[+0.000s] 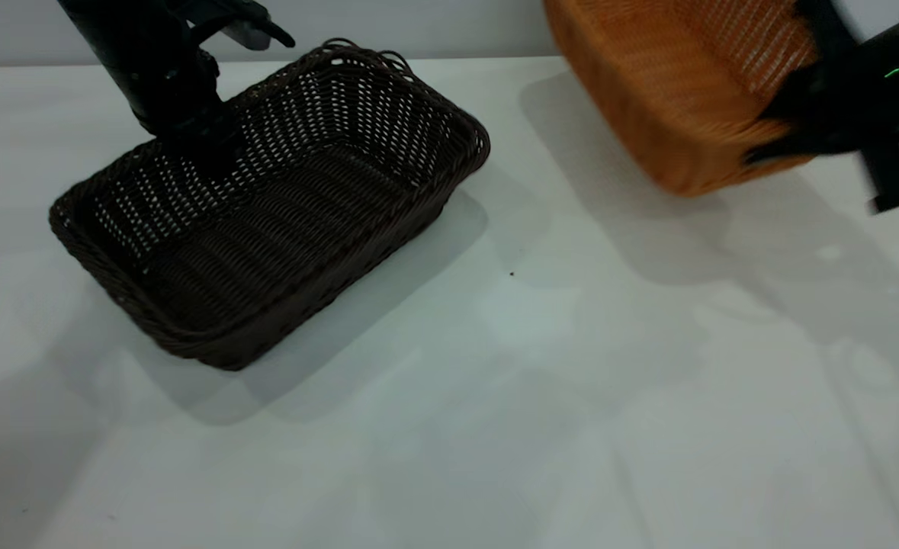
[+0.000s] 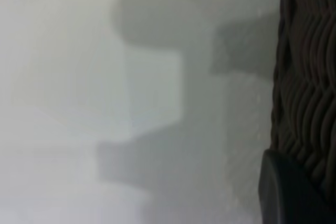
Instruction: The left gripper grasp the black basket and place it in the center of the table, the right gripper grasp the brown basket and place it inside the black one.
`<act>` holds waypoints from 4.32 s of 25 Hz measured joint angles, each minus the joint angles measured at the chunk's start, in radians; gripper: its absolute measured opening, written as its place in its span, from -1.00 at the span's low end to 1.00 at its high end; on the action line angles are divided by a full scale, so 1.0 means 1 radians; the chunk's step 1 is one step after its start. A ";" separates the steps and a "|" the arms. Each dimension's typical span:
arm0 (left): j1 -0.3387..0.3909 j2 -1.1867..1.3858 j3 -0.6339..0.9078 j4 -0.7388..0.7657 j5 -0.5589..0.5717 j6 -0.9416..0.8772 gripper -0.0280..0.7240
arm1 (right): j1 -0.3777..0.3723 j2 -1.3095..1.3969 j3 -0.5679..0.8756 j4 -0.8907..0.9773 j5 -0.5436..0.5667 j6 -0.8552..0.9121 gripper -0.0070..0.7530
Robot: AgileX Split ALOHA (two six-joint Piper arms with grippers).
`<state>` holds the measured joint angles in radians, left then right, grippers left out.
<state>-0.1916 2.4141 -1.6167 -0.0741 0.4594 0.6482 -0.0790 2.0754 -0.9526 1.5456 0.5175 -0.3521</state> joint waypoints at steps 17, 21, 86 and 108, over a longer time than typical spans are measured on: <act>-0.252 0.009 -0.003 -0.145 -0.189 0.819 -0.72 | -0.183 -0.004 -0.444 -0.617 0.486 0.141 -0.79; -0.281 0.018 -0.004 -0.164 -0.197 0.794 -0.72 | -0.183 -0.004 -0.471 -0.642 0.524 0.141 -0.80; -0.138 -0.809 0.005 -0.308 0.243 0.669 0.33 | 0.339 0.191 -0.478 -0.858 0.637 0.089 0.37; -0.138 -1.303 0.057 0.121 0.708 -0.228 0.28 | 0.338 -0.717 -0.403 -1.186 0.715 0.259 0.43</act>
<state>-0.3300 1.1110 -1.5601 0.0469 1.1673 0.4205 0.2594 1.3588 -1.3554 0.3596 1.2330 -0.0928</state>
